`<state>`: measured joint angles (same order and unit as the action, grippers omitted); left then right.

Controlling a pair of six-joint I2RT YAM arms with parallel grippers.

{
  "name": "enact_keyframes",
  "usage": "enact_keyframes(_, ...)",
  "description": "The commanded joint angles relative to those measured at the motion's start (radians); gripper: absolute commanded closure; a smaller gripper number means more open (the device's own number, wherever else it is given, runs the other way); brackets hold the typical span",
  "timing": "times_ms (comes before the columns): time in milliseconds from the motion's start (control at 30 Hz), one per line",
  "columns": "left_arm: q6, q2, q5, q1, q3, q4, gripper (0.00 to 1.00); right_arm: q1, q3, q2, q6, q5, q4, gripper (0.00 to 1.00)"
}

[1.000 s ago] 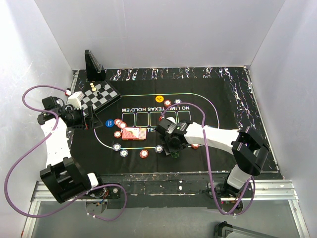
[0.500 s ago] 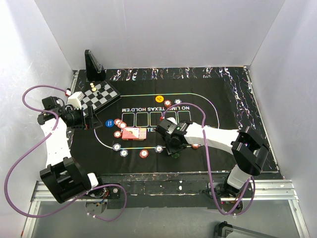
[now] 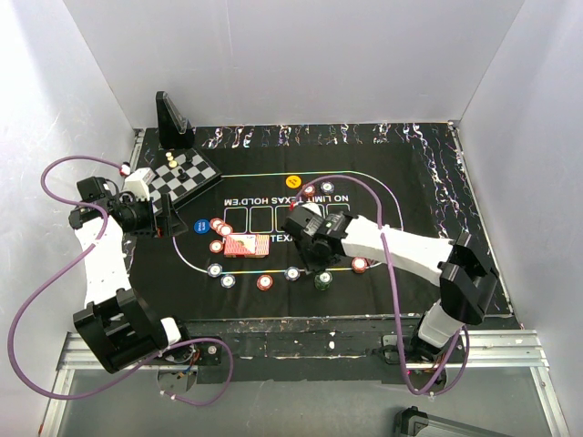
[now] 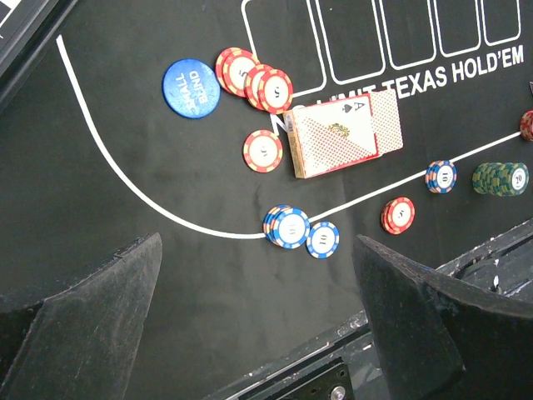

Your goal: Distribute texas hold em gaming equipment

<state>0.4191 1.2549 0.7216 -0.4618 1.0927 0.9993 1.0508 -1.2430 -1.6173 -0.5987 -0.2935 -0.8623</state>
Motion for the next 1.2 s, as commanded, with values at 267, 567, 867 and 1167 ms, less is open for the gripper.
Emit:
enact_keyframes(267, -0.025, 0.034, 0.028, -0.003, -0.001, -0.059, 0.0, 0.083, -0.585, -0.35, 0.174, 0.037, -0.109, 0.81)
enact_keyframes(567, 0.0, 0.095, 0.041, -0.051, 0.007, -0.044, 0.0, 0.143, -1.159, -0.768, 0.277, 0.123, -0.208, 0.83)
enact_keyframes(867, 0.033, 0.092, 0.055, -0.074, 0.006, -0.024, 0.0, 0.147, -1.056, -0.799, 0.283, 0.152, -0.093, 0.83)
enact_keyframes(1167, 0.04, 0.087, 0.056, -0.074, 0.009, -0.014, 0.0, 0.144, -1.082, -0.872, 0.307, 0.142, -0.058, 0.84)
